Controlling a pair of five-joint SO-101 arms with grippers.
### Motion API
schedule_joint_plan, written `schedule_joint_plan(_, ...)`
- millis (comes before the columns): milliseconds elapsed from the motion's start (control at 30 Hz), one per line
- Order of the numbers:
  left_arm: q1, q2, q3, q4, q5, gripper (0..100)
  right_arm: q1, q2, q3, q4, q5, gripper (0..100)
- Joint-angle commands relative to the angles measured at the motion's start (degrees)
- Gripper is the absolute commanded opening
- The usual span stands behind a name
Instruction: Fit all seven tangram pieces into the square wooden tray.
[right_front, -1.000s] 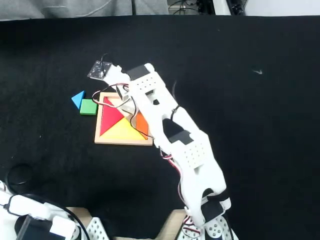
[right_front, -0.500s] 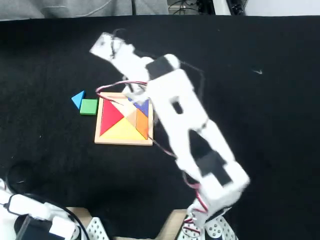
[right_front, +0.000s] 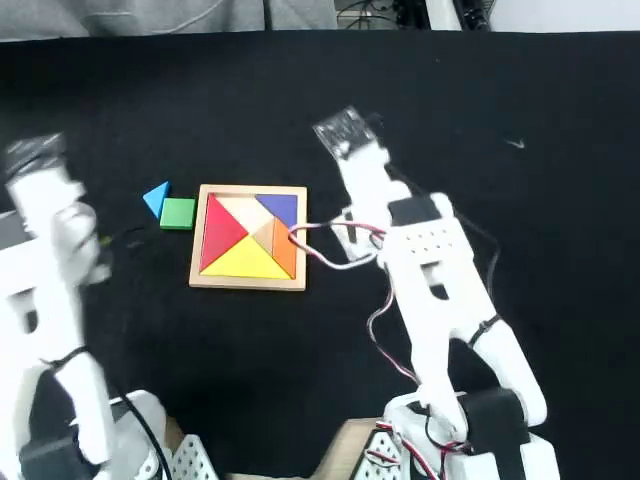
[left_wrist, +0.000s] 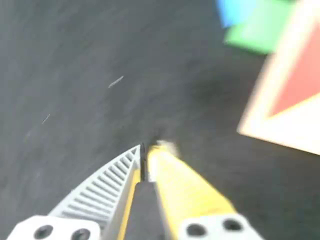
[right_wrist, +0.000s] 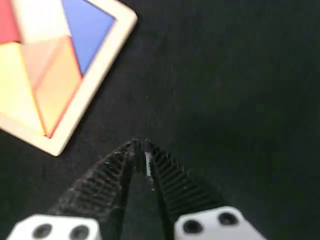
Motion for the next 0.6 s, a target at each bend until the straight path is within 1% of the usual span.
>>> schedule_joint_plan(0,15.60,6.51,-12.00,1.23,5.45,24,0.97,-0.40,6.11,-9.14,-2.37,1.1)
schedule_joint_plan(67,17.71,12.40,-16.84,0.62,5.45,22,0.97,1.01,8.13,-12.04,-2.99,1.1)
schedule_joint_plan(200,17.71,28.48,-29.32,0.26,4.75,19,0.97,4.18,9.19,-15.38,-2.99,1.1)
schedule_joint_plan(267,17.98,36.75,-35.47,0.97,0.97,18,0.97,5.85,9.01,-16.62,-2.73,1.1)
schedule_joint_plan(333,18.15,43.69,-41.80,2.73,-0.97,18,0.97,7.43,9.01,-18.37,-2.64,1.1)
schedule_joint_plan(467,16.48,53.80,-52.44,3.96,-1.41,18,0.97,9.54,8.84,-20.04,-2.55,1.1)
schedule_joint_plan(567,15.52,59.25,-57.36,3.96,-1.49,19,0.97,10.24,8.04,-19.96,-2.55,1.1)
